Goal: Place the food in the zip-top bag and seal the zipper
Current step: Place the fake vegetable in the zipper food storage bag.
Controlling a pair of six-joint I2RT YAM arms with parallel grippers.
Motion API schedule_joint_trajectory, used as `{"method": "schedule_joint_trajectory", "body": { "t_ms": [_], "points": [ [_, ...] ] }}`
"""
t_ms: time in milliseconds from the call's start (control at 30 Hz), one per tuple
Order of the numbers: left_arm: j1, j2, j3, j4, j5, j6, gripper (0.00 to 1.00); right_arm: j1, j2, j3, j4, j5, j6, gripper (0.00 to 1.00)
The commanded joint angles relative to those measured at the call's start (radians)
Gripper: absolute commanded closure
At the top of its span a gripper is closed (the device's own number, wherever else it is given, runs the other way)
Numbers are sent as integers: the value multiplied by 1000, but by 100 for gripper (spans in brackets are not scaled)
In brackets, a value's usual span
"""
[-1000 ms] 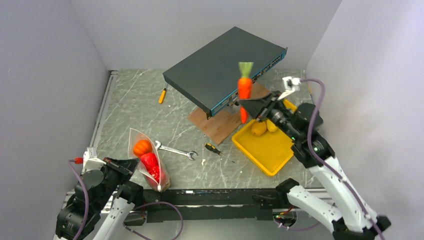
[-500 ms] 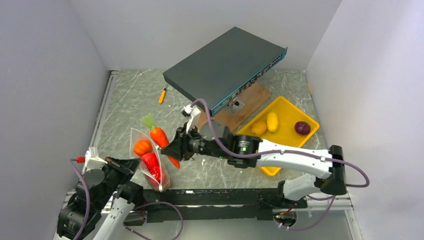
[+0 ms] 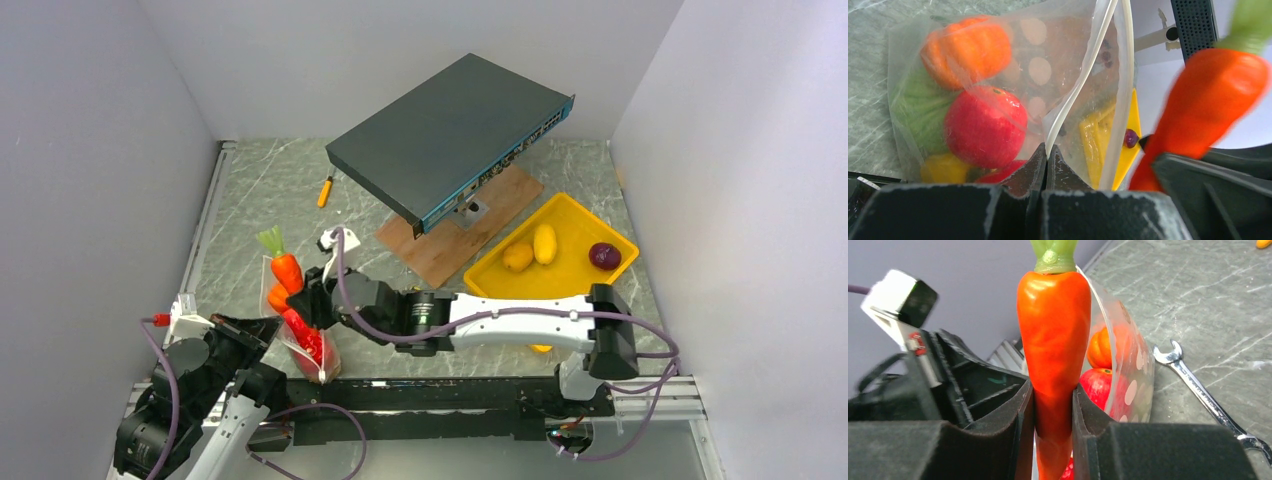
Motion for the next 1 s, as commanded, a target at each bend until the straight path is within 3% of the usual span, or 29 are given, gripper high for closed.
{"method": "schedule_joint_trajectory", "body": {
  "t_ms": [0, 233, 400, 967],
  "points": [
    [0, 15, 35, 37, 26, -12, 100, 22, 62, 38, 94, 81, -57, 96],
    [1, 20, 57, 15, 15, -10, 100, 42, 107, 72, -35, 160, 40, 95],
    [1, 20, 57, 19, 5, -6, 100, 49, 119, 80, -94, 140, 122, 91],
    [0, 15, 47, 18, 10, 0, 100, 85, 63, 41, -167, 57, 168, 80]
  ]
}}
